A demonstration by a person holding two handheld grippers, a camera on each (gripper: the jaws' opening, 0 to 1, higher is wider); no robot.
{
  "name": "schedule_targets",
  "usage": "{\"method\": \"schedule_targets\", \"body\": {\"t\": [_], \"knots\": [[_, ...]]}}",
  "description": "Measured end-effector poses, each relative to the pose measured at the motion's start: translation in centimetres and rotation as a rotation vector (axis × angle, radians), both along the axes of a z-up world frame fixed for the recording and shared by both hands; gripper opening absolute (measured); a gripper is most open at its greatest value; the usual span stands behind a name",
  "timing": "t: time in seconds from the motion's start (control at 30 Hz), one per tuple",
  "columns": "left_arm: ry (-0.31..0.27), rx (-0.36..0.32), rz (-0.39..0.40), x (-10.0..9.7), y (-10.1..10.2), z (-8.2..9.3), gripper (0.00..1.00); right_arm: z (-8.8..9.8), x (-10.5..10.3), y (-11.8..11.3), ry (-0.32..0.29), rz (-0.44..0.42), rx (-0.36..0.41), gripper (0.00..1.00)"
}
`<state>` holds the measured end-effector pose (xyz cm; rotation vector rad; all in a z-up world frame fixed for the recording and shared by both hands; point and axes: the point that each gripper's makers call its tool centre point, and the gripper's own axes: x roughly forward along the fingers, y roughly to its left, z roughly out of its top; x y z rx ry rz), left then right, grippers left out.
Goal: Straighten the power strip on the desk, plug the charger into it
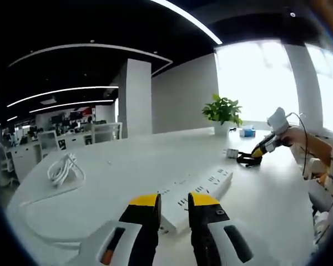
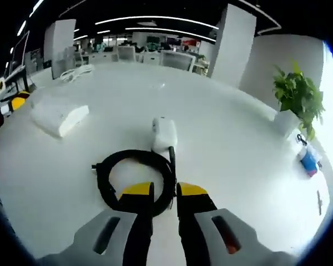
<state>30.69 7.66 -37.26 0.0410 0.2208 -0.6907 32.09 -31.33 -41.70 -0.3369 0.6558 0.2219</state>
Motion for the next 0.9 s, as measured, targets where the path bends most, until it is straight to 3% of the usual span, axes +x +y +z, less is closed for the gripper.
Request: {"method": "schedule_targets", "body": {"t": [0.17, 0.3, 0.43, 0.53, 0.63, 0.9], "knots": [[-0.003, 0.005, -0.008, -0.2, -0.2, 0.0, 0.2, -0.2, 1.4, 0.0, -0.035, 0.106, -0.197, 0.09], [-0.002, 0.01, -0.019, -0.3, -0.5, -0.1, 0.2, -0.4, 2.5, 1.2, -0.041, 0.263, -0.335, 0.09], [0.002, 0.019, -0.021, -0.3, -0.6, -0.3, 0.2, -0.2, 2.8, 1.5, -0.025, 0.229, -0.291, 0.1], [0.003, 0.022, -0.018, -0.3, -0.5, -0.4, 0.2, -0.3, 2.2, 0.3, 0.01, 0.146, -0.276, 0.16], [0.003, 0.027, -0.02, -0.3, -0.6, -0.4, 0.2, -0.5, 1.5, 0.1, 0.036, 0.098, -0.239, 0.17], [0.006, 0.04, -0.029, -0.5, -0.8, -0.7, 0.2, -0.8, 1.0, -0.9, 0.071, 0.072, -0.299, 0.09]]}}
